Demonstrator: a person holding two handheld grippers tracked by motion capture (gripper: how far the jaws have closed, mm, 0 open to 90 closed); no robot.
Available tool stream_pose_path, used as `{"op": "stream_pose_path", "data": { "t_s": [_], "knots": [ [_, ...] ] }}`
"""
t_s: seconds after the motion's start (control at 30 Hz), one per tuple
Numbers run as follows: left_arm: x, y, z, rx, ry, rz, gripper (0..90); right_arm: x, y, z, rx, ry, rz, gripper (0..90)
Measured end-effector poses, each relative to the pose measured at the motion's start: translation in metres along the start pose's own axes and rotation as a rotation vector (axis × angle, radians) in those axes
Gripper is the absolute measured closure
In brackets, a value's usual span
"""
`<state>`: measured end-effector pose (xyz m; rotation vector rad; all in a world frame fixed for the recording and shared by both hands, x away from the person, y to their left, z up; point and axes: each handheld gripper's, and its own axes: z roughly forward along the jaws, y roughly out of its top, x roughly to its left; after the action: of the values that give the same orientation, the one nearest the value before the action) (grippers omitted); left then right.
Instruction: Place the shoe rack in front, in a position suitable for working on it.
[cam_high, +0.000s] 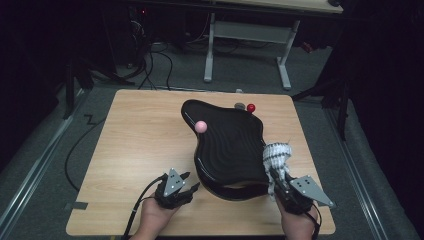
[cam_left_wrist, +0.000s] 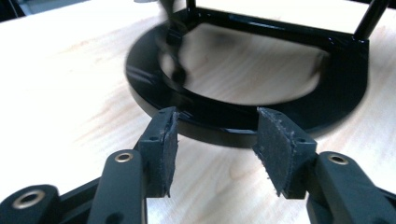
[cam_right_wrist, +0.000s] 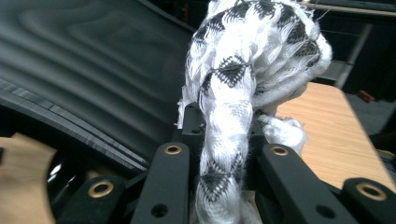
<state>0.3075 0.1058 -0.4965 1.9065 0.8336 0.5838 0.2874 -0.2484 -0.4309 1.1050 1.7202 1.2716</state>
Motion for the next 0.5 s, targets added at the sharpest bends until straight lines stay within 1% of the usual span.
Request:
{"op": "stream_pose_path", "data": {
  "t_s": [0.07,0.1,0.13,0.17,0.2,0.23,0.27,0.3,0.33,0.37,0.4,0.43,0.47,0.5],
  "knots": [
    [0.002,0.006,0.006,-0.011,0.011,-0.003,46.9,-0.006,0.0,0.001,0.001,-0.006,0.01,79.4],
    [0.004,0.015,0.013,-0.005,0.012,-0.019,45.3,-0.007,-0.001,0.002,0.004,-0.004,0.015,79.5],
    [0.006,0.02,0.017,-0.011,0.013,-0.023,45.1,-0.006,-0.002,0.003,0.008,-0.004,0.006,79.5],
    [0.006,0.02,0.017,-0.011,0.013,-0.023,45.1,-0.006,-0.002,0.003,0.008,-0.004,0.006,79.5],
    [0.009,0.029,0.025,-0.018,0.029,-0.029,45.3,-0.004,-0.003,0.006,0.011,-0.007,-0.008,79.5],
    [0.009,0.029,0.025,-0.018,0.029,-0.029,46.3,-0.004,-0.004,0.007,0.01,-0.007,-0.01,79.6],
    [0.012,0.031,0.029,-0.014,0.027,-0.035,46.3,-0.004,-0.004,0.007,0.01,-0.007,-0.01,79.6],
    [0.014,0.032,0.033,-0.012,0.022,-0.043,50.8,-0.004,-0.004,0.008,0.009,-0.004,-0.011,79.7],
    [0.017,0.031,0.039,-0.004,0.016,-0.059,53.3,-0.003,-0.005,0.009,0.008,-0.004,-0.014,79.7],
    [0.017,0.031,0.039,-0.004,0.016,-0.059,55.9,-0.003,-0.005,0.009,0.008,-0.004,-0.014,79.7],
    [0.018,0.029,0.042,0.01,0.013,-0.065,59.7,-0.003,-0.005,0.01,0.007,0.001,-0.01,79.9],
    [0.02,0.024,0.044,0.015,-0.008,-0.077,63.5,-0.003,-0.005,0.011,0.007,0.005,-0.01,79.9],
    [0.021,0.022,0.044,0.013,-0.016,-0.091,66.7,-0.003,-0.005,0.012,0.006,0.009,-0.011,80.0],
    [0.021,0.022,0.044,0.013,-0.016,-0.091,70.5,-0.003,-0.005,0.012,0.006,0.009,-0.011,80.0]
  ]
}}
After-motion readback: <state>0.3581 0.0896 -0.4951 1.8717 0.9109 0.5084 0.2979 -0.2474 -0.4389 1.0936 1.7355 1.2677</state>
